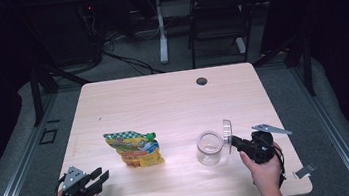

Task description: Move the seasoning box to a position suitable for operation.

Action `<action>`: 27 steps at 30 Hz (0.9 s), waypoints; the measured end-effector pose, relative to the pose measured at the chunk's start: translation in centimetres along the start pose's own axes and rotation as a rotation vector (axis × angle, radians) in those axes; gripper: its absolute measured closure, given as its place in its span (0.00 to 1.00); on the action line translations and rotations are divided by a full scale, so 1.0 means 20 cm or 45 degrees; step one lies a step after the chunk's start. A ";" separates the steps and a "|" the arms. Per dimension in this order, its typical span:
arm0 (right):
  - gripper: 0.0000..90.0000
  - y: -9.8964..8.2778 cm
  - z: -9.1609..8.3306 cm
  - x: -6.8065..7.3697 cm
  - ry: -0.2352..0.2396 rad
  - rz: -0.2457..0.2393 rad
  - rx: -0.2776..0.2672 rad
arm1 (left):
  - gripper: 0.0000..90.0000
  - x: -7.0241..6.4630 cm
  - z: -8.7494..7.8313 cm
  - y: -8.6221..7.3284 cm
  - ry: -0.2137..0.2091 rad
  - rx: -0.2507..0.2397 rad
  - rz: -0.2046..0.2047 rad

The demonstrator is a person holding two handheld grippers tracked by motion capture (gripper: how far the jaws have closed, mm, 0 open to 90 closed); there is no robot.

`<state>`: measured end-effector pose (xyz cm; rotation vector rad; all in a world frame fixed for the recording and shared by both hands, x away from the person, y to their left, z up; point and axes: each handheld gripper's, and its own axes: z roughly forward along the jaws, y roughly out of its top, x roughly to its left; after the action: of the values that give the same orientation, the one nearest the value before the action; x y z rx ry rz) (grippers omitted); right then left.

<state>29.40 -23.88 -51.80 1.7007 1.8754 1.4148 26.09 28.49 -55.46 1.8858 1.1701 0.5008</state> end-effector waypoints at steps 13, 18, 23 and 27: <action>0.88 -0.04 -0.03 -0.02 -0.061 -0.073 0.028 | 0.72 0.02 0.02 0.04 -0.009 -0.036 -0.016; 0.84 -0.08 -0.04 -0.03 -0.060 -0.115 0.077 | 0.72 0.02 0.04 0.06 -0.022 -0.049 -0.025; 0.77 -0.11 -0.01 -0.01 -0.064 -0.209 0.109 | 0.71 0.01 0.05 0.07 -0.029 -0.043 -0.009; 0.75 -0.12 0.04 0.01 -0.096 -0.260 0.115 | 0.71 0.01 0.05 0.06 -0.036 -0.037 -0.011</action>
<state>28.37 -23.03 -53.98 1.5270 2.0324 1.1893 27.49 27.95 -55.01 1.8566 1.1458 0.4825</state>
